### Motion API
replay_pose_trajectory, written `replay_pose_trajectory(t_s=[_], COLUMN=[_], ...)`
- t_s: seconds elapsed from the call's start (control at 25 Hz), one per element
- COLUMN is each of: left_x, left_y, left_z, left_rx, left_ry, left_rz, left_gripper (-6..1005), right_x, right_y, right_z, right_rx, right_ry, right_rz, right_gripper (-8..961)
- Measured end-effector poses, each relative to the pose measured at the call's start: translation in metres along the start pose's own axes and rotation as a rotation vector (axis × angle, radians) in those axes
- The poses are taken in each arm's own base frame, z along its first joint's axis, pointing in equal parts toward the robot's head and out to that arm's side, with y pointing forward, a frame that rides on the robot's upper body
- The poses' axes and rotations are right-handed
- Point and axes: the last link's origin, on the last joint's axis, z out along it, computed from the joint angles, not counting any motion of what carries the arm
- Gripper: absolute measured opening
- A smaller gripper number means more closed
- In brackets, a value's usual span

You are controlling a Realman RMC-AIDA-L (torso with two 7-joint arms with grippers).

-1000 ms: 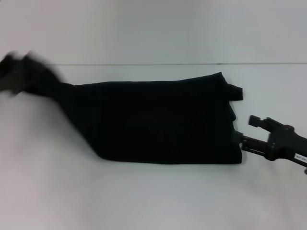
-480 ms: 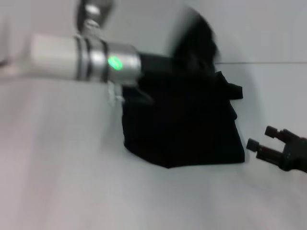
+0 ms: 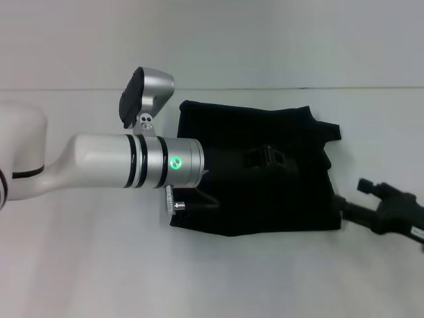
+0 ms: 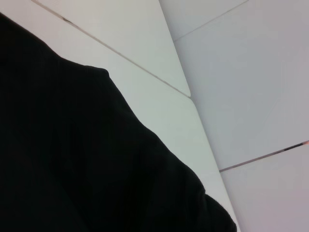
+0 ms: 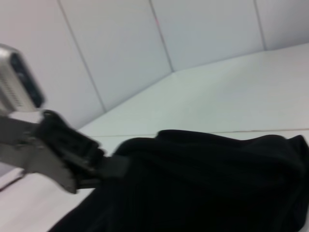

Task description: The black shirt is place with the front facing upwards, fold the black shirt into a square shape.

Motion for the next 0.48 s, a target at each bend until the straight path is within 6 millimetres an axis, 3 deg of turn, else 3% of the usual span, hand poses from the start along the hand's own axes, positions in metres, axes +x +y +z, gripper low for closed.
replay_pose_trajectory(t_s=[0.48], left_x=[0.003], left_y=[0.009], left_z=[-0.001], left_rx=[-0.038], left_ry=[-0.009], left_rz=[0.034], left_gripper=[68], right_x=[-0.032], right_y=[-0.011], right_z=[0.071], right_rx=[0.102], right_ry=[0.087], right_rz=[-0.08], right_gripper=[933])
